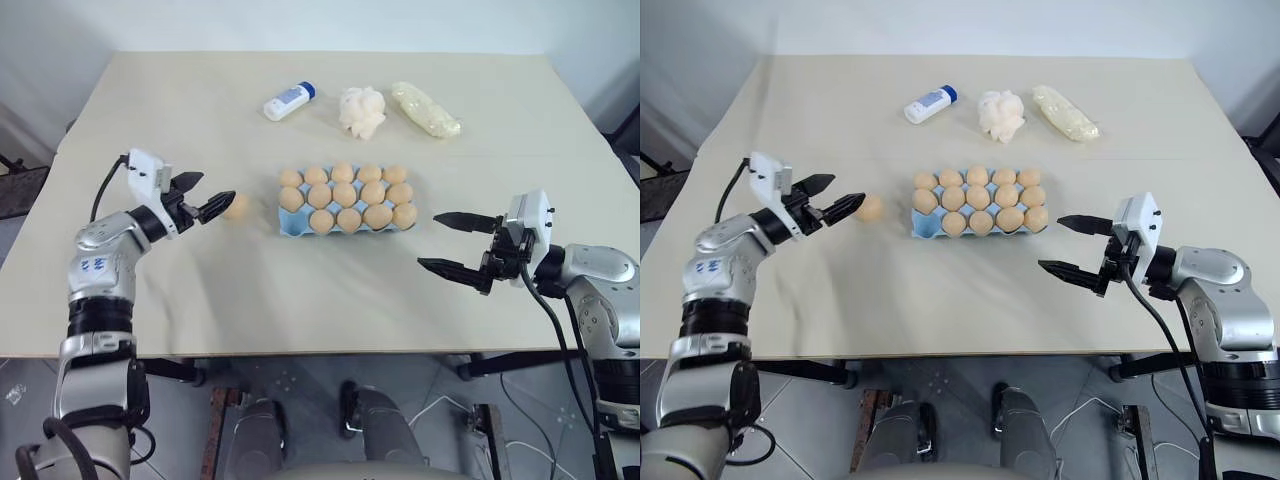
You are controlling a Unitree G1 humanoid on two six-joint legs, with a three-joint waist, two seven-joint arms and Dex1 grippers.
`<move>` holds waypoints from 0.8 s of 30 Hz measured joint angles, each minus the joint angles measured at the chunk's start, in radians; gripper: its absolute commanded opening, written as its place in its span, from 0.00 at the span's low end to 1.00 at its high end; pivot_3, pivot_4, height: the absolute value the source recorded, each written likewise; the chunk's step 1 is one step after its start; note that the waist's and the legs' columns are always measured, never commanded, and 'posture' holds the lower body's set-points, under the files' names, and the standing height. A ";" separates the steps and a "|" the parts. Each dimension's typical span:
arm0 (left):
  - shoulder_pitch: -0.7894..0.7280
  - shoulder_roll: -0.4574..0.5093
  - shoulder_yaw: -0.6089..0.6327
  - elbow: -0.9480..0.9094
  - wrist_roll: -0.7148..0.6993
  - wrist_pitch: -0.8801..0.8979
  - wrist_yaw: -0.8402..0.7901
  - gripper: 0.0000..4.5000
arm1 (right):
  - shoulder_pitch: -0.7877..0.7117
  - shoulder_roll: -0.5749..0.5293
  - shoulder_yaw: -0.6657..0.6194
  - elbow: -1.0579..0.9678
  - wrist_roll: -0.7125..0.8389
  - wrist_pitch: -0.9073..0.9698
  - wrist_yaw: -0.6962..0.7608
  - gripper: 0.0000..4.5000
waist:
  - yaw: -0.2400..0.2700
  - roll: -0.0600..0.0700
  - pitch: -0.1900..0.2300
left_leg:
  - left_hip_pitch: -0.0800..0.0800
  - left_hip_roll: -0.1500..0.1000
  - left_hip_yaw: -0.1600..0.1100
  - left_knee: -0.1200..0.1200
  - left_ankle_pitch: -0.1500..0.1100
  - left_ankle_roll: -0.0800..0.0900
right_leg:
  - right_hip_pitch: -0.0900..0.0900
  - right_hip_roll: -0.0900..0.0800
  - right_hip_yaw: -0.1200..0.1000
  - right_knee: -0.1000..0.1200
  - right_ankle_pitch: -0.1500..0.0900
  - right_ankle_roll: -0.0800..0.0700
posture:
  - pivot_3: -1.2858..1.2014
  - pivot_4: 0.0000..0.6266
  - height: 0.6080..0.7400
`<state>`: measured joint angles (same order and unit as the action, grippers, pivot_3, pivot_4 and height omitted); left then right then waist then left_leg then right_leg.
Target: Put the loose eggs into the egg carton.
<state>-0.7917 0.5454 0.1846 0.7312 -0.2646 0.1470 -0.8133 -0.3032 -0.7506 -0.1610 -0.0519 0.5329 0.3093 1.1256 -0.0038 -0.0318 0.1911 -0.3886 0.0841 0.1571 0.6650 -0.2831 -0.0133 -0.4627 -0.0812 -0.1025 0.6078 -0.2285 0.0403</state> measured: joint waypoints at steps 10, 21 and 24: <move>-0.147 -0.035 -0.052 0.389 0.113 -0.171 -0.004 0.90 | 0.075 0.000 -0.037 -0.077 0.020 0.022 -0.054 1.00 | 0.001 0.000 0.000 | 0.000 0.000 0.000 0.000 0.000 0.000 | 0.000 0.000 0.000 0.000 0.000 0.000 | 0.52 0.24 1.00; -0.169 -0.041 -0.045 0.438 0.145 -0.233 -0.027 0.37 | 0.084 0.000 -0.045 -0.088 0.026 0.024 -0.067 1.00 | 0.000 0.000 0.000 | 0.000 0.000 0.000 0.000 0.000 0.000 | 0.000 0.000 0.000 0.000 0.000 0.000 | 0.52 0.24 1.00; -0.167 -0.040 -0.044 0.350 0.128 -0.227 -0.089 0.37 | 0.084 0.000 -0.045 -0.084 0.026 0.024 -0.067 1.00 | 0.001 0.000 0.000 | -0.001 0.000 0.000 0.000 0.000 0.000 | 0.000 0.000 0.000 0.000 0.000 0.000 | 0.52 0.24 1.00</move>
<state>-0.9585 0.5057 0.1401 1.0816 -0.1366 -0.0803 -0.9022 -0.2188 -0.7510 -0.2057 -0.1360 0.5587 0.3330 1.0587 -0.0027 -0.0322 0.1913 -0.3891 0.0843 0.1570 0.6654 -0.2832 -0.0131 -0.4628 -0.0809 -0.1026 0.6078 -0.2285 0.0403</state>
